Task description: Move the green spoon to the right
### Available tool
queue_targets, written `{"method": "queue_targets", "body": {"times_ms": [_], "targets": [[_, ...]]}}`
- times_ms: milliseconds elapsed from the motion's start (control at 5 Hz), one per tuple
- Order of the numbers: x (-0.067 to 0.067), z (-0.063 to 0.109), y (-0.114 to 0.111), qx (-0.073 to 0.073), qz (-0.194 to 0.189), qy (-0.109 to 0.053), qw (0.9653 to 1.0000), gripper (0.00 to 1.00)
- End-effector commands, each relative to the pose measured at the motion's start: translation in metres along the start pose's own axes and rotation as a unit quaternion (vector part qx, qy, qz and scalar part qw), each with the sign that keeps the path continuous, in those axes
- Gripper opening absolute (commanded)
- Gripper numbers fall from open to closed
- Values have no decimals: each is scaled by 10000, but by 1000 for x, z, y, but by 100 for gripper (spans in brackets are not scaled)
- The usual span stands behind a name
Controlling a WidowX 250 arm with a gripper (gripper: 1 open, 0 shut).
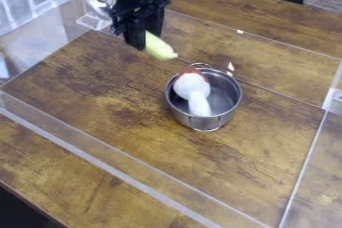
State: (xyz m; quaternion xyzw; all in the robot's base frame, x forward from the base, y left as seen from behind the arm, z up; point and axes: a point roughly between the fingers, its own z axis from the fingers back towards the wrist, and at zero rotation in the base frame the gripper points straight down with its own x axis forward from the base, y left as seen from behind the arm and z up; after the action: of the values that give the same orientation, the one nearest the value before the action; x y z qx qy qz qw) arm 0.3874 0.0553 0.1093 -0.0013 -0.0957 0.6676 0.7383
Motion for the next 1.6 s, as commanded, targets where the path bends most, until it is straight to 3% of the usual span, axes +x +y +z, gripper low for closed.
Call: {"method": "queue_targets", "body": {"times_ms": [0, 200, 400, 600, 800, 1000, 1200, 1400], "targets": [[-2, 49, -10, -560, 169, -269, 9979, 0], [-6, 56, -7, -541, 359, -419, 9970, 0], [-39, 52, 0, -627, -338, -200, 9973, 0], [-73, 39, 2, -717, -1130, 36, 9910, 0], [-98, 26, -5, -828, -2072, 135, 9747, 0], [-113, 19, -9, -937, -2848, 273, 9536, 0], [-128, 20, 2, -1079, -3828, 419, 9166, 0], [-136, 23, 6, -1199, -4670, 569, 8742, 0]]}}
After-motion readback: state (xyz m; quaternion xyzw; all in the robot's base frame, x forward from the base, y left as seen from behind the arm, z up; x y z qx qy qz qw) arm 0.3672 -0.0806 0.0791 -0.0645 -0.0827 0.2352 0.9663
